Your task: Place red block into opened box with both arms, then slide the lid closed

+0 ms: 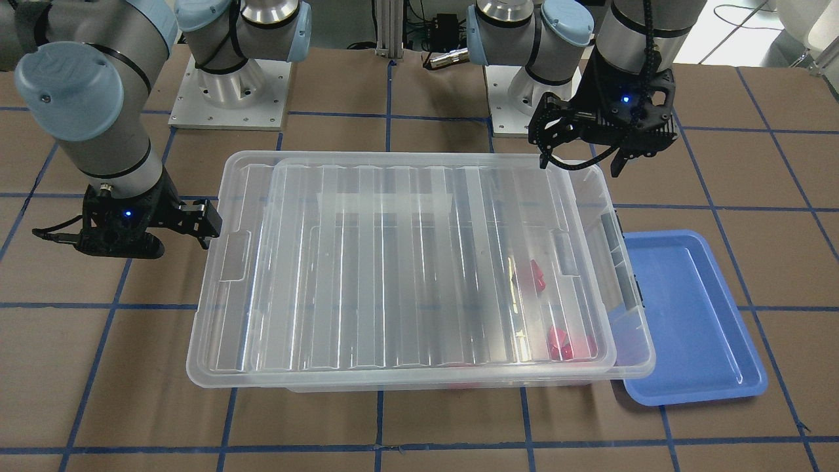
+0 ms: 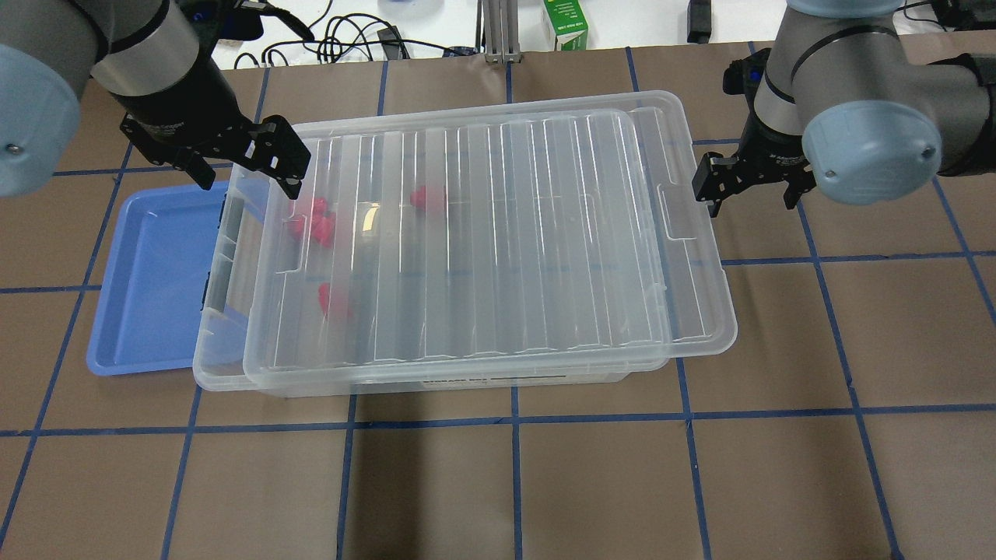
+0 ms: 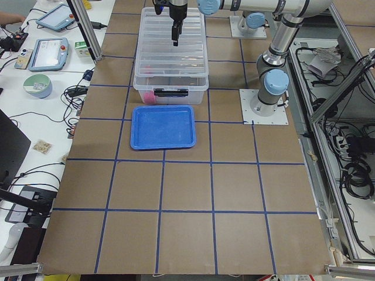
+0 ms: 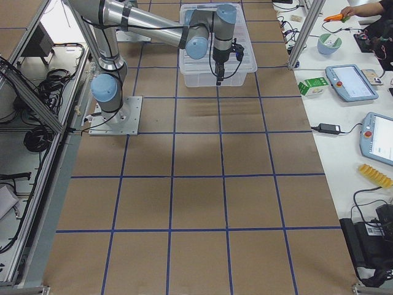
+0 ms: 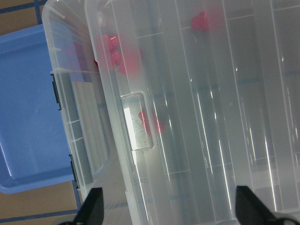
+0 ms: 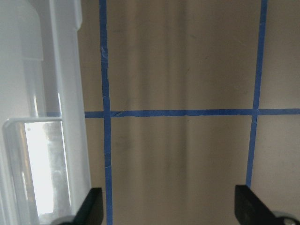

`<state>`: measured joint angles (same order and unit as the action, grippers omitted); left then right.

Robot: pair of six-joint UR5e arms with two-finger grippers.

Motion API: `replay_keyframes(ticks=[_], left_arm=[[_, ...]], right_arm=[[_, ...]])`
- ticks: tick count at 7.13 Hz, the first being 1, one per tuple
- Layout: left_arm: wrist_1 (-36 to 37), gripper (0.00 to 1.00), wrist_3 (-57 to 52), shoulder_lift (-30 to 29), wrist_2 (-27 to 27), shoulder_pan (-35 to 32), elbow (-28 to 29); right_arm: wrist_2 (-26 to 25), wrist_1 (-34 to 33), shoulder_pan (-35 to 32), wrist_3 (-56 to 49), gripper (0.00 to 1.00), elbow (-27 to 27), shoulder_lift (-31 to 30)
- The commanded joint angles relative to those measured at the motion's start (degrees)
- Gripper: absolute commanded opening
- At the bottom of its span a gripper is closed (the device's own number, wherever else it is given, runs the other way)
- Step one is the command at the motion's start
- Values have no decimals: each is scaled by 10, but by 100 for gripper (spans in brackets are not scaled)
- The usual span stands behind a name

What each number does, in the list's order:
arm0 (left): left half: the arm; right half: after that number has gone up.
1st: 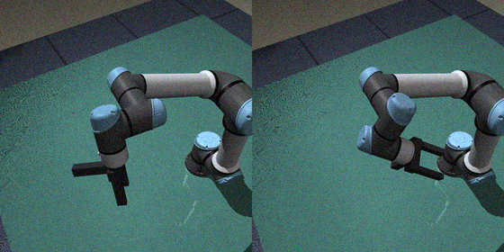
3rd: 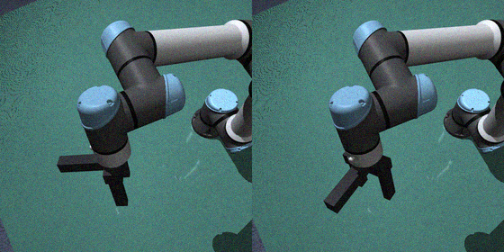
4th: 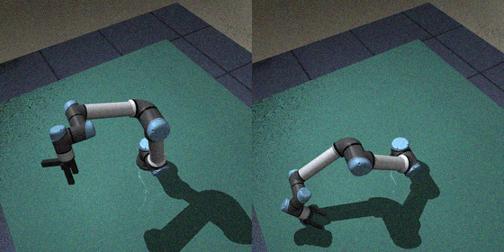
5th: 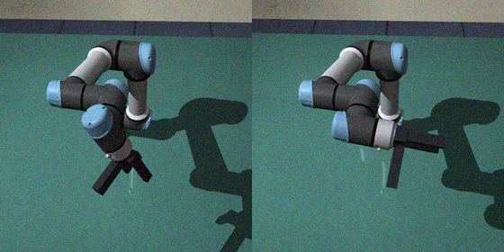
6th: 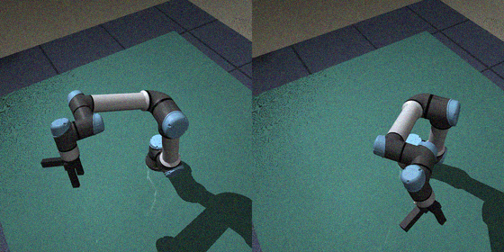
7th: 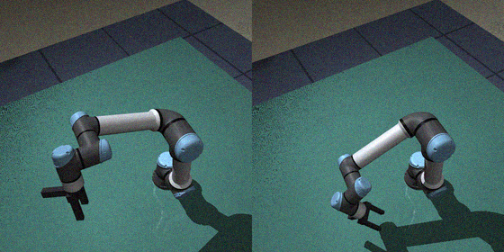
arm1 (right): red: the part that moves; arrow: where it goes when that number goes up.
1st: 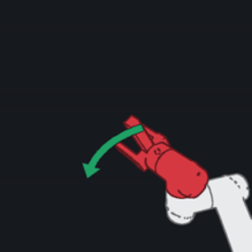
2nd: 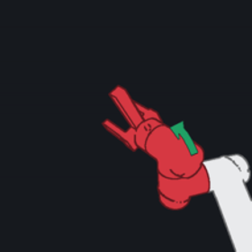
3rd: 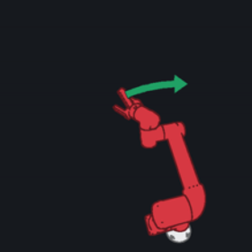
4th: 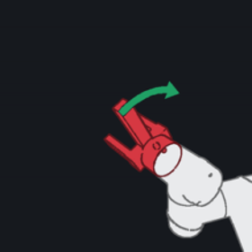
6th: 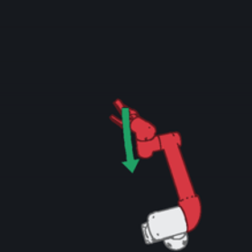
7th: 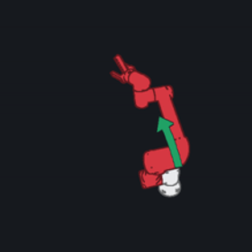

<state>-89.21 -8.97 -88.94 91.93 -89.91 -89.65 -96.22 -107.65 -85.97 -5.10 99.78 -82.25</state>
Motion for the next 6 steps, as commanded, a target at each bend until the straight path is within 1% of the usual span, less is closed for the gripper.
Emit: replay_keyframes(ticks=[1, 2, 3, 4, 5, 6], left_arm=[[0, 100, 0, 1, 0, 0, 0], [0, 100, -1, 1, 0, 0, 0], [0, 100, 0, 0, 0, 1, 0], [0, 100, -1, 1, 1, 1, 0], [0, 100, -1, 0, 0, 1, 0], [0, 100, -1, 1, 0, 1, 0]], right_arm=[[-4, -28, 5, -32, 100, -38, -9], [6, 26, -5, -20, 100, -71, -32], [50, 102, -17, 9, 100, -109, -54], [71, 164, -31, 19, 100, -130, -72], [96, 176, -41, 22, 100, -129, -78], [95, 177, -42, 18, 100, -112, -70]])
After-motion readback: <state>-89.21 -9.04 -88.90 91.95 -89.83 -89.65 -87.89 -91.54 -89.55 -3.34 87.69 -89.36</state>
